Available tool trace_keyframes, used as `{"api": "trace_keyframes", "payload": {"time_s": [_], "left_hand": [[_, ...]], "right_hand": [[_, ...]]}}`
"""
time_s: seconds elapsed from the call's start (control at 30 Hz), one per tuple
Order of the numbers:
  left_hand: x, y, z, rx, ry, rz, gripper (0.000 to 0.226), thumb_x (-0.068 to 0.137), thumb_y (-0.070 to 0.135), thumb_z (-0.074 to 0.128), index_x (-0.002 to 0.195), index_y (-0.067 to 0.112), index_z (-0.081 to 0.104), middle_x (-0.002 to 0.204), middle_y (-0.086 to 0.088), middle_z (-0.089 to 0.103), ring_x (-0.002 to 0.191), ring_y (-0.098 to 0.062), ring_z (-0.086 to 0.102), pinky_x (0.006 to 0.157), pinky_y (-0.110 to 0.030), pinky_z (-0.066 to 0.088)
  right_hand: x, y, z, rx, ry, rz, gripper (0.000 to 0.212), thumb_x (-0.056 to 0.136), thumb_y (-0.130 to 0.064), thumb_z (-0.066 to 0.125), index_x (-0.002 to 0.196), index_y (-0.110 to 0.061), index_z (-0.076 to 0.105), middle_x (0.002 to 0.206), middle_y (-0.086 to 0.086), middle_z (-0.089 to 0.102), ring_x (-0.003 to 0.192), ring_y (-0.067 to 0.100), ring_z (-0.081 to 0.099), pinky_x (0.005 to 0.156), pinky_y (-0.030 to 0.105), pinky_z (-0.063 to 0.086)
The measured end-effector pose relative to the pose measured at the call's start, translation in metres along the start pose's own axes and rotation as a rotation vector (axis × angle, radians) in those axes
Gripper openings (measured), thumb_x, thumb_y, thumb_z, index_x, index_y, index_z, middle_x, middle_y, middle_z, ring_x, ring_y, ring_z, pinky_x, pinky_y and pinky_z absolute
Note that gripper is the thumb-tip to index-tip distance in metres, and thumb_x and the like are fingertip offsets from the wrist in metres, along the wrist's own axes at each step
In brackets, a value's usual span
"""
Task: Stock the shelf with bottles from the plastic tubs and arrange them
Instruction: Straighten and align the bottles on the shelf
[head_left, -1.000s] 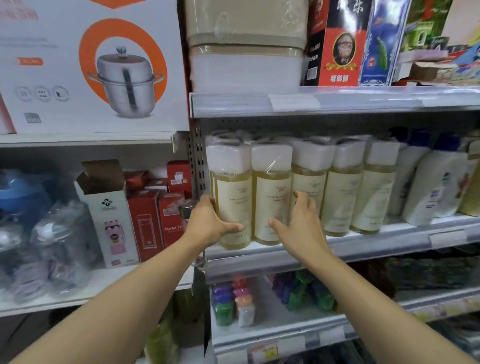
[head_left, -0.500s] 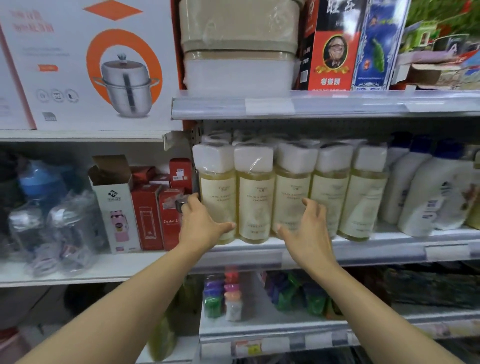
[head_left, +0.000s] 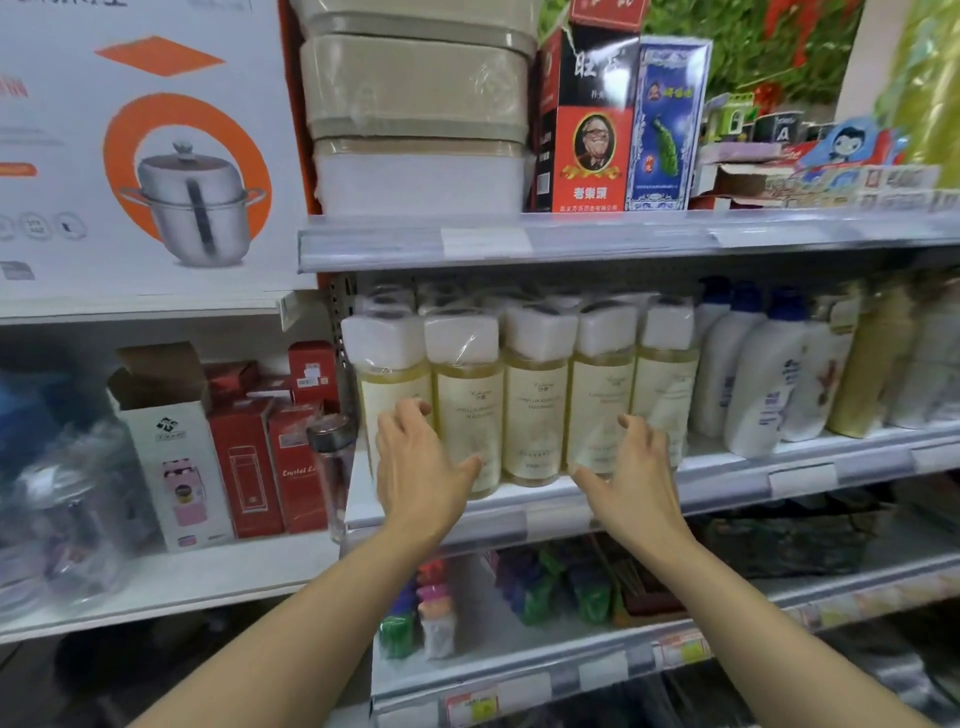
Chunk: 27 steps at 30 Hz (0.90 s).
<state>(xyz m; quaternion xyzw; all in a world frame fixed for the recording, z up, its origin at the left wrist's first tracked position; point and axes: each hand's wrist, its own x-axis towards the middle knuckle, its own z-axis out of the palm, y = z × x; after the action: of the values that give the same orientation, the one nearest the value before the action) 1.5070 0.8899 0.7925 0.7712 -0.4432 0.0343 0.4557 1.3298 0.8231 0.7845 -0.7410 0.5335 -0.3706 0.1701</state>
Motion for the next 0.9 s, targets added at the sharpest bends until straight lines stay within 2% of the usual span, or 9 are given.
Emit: {"api": "trace_keyframes", "payload": {"time_s": [0.17, 0.3, 0.4, 0.47, 0.53, 0.63, 0.7, 0.8, 0.9], "left_hand": [[-0.011, 0.017, 0.015, -0.031, -0.098, 0.047, 0.06, 0.077, 0.03, 0.077, 0.122, 0.017, 0.04, 0.125, -0.001, 0.042, 0.11, -0.018, 0.048, 0.094, -0.034, 0.046], [-0.013, 0.031, 0.034, -0.029, -0.147, 0.071, 0.06, 0.078, 0.031, 0.076, 0.126, 0.016, 0.041, 0.128, 0.0, 0.043, 0.113, -0.017, 0.048, 0.096, -0.035, 0.046], [-0.013, 0.045, 0.054, -0.009, -0.145, 0.06, 0.06, 0.079, 0.032, 0.075, 0.126, 0.017, 0.042, 0.127, 0.001, 0.046, 0.113, -0.017, 0.049, 0.092, -0.033, 0.046], [-0.015, 0.056, 0.071, -0.018, -0.132, 0.045, 0.058, 0.079, 0.032, 0.075, 0.125, 0.018, 0.042, 0.126, 0.002, 0.046, 0.108, -0.014, 0.049, 0.086, -0.028, 0.044], [-0.018, 0.069, 0.09, -0.034, -0.114, 0.025, 0.058, 0.079, 0.032, 0.075, 0.125, 0.017, 0.042, 0.126, 0.002, 0.046, 0.107, -0.013, 0.049, 0.086, -0.027, 0.043], [-0.02, 0.087, 0.115, 0.012, -0.036, -0.02, 0.058, 0.079, 0.033, 0.075, 0.125, 0.017, 0.044, 0.126, 0.001, 0.046, 0.11, -0.015, 0.05, 0.091, -0.033, 0.047], [-0.021, 0.097, 0.127, 0.07, 0.044, -0.066, 0.055, 0.079, 0.035, 0.074, 0.124, 0.019, 0.045, 0.124, 0.002, 0.048, 0.108, -0.016, 0.052, 0.087, -0.037, 0.05], [-0.024, 0.109, 0.144, 0.146, 0.12, -0.135, 0.053, 0.077, 0.039, 0.074, 0.118, 0.021, 0.045, 0.117, 0.002, 0.055, 0.103, -0.019, 0.057, 0.081, -0.041, 0.051], [-0.024, 0.119, 0.159, 0.199, 0.162, -0.199, 0.054, 0.077, 0.042, 0.075, 0.115, 0.021, 0.043, 0.115, 0.001, 0.06, 0.103, -0.022, 0.059, 0.082, -0.043, 0.051]], "right_hand": [[0.006, 0.021, -0.019, -0.021, 0.022, 0.035, 0.076, 0.081, -0.027, 0.072, 0.139, -0.008, 0.026, 0.141, 0.016, 0.028, 0.129, 0.033, 0.036, 0.104, 0.042, 0.038], [0.022, 0.037, -0.03, -0.018, 0.028, 0.043, 0.078, 0.081, -0.028, 0.073, 0.14, -0.008, 0.026, 0.14, 0.014, 0.028, 0.125, 0.033, 0.041, 0.099, 0.042, 0.041], [0.036, 0.053, -0.037, 0.002, 0.016, 0.023, 0.075, 0.081, -0.026, 0.073, 0.137, -0.008, 0.027, 0.139, 0.014, 0.029, 0.124, 0.032, 0.041, 0.097, 0.039, 0.04], [0.047, 0.067, -0.044, 0.022, -0.001, 0.005, 0.072, 0.081, -0.023, 0.072, 0.136, -0.007, 0.029, 0.138, 0.014, 0.03, 0.125, 0.031, 0.04, 0.099, 0.039, 0.039], [0.062, 0.083, -0.052, 0.033, -0.034, -0.005, 0.073, 0.082, -0.02, 0.072, 0.138, -0.007, 0.027, 0.141, 0.015, 0.029, 0.127, 0.031, 0.039, 0.1, 0.038, 0.038], [0.085, 0.108, -0.063, 0.032, -0.101, -0.031, 0.079, 0.084, -0.019, 0.07, 0.144, -0.008, 0.021, 0.148, 0.016, 0.024, 0.131, 0.031, 0.038, 0.104, 0.038, 0.035], [0.099, 0.121, -0.066, 0.034, -0.162, -0.063, 0.081, 0.084, -0.02, 0.07, 0.146, -0.009, 0.019, 0.151, 0.014, 0.024, 0.134, 0.03, 0.035, 0.106, 0.038, 0.034], [0.114, 0.132, -0.065, 0.058, -0.262, -0.106, 0.085, 0.082, -0.028, 0.072, 0.146, -0.012, 0.019, 0.15, 0.011, 0.03, 0.135, 0.028, 0.036, 0.105, 0.04, 0.035], [0.124, 0.135, -0.06, 0.121, -0.343, -0.125, 0.088, 0.079, -0.033, 0.075, 0.145, -0.011, 0.021, 0.144, 0.01, 0.042, 0.13, 0.027, 0.043, 0.1, 0.039, 0.04]]}}
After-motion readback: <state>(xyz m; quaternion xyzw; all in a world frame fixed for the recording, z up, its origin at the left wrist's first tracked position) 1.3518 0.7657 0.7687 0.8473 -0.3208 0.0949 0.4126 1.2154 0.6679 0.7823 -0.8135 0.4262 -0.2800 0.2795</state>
